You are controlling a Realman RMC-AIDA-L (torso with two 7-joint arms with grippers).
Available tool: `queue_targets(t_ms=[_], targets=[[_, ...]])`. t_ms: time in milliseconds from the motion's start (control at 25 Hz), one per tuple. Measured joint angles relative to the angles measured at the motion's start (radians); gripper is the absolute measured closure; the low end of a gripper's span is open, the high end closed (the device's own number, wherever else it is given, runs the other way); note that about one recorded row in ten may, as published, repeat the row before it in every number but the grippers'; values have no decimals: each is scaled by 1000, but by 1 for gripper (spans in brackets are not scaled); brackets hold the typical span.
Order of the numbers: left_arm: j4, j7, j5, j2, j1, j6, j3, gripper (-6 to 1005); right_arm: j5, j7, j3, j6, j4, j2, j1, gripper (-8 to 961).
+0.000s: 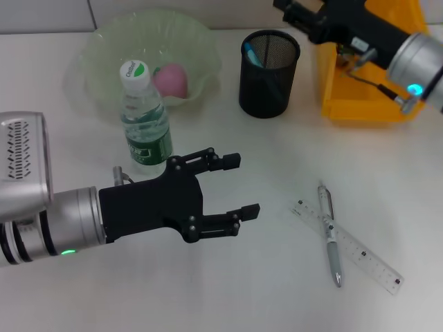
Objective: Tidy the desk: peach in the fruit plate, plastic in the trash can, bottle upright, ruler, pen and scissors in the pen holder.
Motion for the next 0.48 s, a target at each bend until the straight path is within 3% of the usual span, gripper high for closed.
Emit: queue_targets(t_ms=[120,280,320,360,480], targets=[[2,-2,0,2,6,4,-4,202,-123,317,-8,-53,-227,-3,-105,387],[0,-5,0,4,10,5,-4,202,-454,808,0,-149,-642,-3,-217,255],[0,-5,0,4,10,5,-4,202,-566,937,8,-195,-736,-4,-223,219],[-2,-7,0,5,13,6,-4,202,-830,1169,29,-329,-893,-9,-207,183],[2,-15,0,13,29,6,-3,202,-1040,1317,39,-468,-991,-15,-162,163]])
